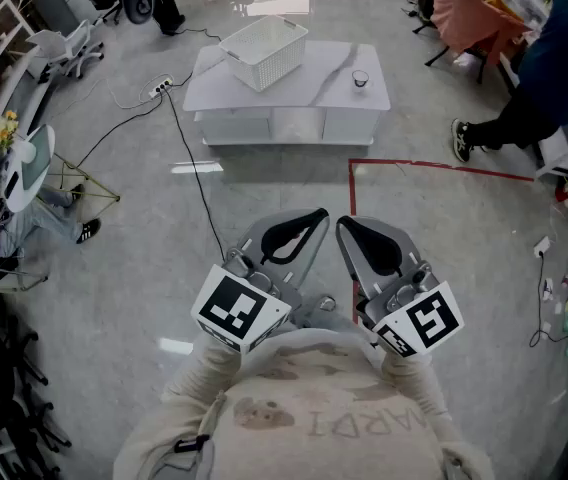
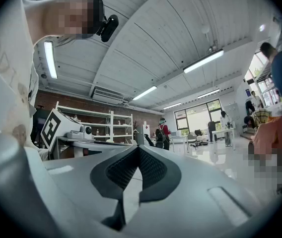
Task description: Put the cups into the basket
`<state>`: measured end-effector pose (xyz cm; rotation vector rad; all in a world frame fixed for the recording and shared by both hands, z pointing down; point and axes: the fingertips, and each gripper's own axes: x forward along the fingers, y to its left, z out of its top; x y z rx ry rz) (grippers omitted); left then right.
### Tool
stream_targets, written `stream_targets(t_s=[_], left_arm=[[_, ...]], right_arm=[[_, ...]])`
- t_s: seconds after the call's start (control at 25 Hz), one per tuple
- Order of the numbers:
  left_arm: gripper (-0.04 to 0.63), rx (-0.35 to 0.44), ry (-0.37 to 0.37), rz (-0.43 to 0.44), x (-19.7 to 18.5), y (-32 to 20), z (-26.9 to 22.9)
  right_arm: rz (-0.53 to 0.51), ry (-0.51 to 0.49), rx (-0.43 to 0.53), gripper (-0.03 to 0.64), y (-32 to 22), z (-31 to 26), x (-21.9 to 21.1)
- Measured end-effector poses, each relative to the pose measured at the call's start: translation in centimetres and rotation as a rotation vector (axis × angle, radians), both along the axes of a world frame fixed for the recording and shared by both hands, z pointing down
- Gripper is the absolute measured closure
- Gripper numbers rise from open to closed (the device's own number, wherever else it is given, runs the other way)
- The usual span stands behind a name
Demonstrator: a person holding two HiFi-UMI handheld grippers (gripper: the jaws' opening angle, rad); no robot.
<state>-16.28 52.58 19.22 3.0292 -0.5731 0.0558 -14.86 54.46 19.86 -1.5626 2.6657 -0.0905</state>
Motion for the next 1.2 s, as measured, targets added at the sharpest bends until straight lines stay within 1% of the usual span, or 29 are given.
stream_targets(t_s=[0.36,0.48,0.64,0.76,0.96,1.2], left_arm=[[0.595,-0.023,0.016,0.003,-3.7,-0.1,0.6],[0.595,-0.015,0.025,0.020,-4.8,0.2,0.6],[0.595,-0.028,0.024,0.034,-6.0,0.7,1.1],[0.595,-0.038,0.033,0.044,-6.3,0.9,1.4],[0.595,-0.029,0.035,0.047,-6.2,0.1,1.2],[0.595,-0.006,0.035,0.027,-4.3,-2.3,1.3]], right_arm=[[0.012,0.018,0.001,0.592,0.1,0.3,-3.7],[0.034,0.029,0.002,0.592,0.4,0.4,-4.6],[0.074,0.034,0.003,0.591,0.9,0.8,-5.4],[0.096,0.030,0.002,0.591,1.2,0.8,-5.3],[0.107,-0.005,0.012,0.591,0.7,0.6,-4.5],[0.100,-0.008,0.004,0.591,-1.2,1.3,-2.2]])
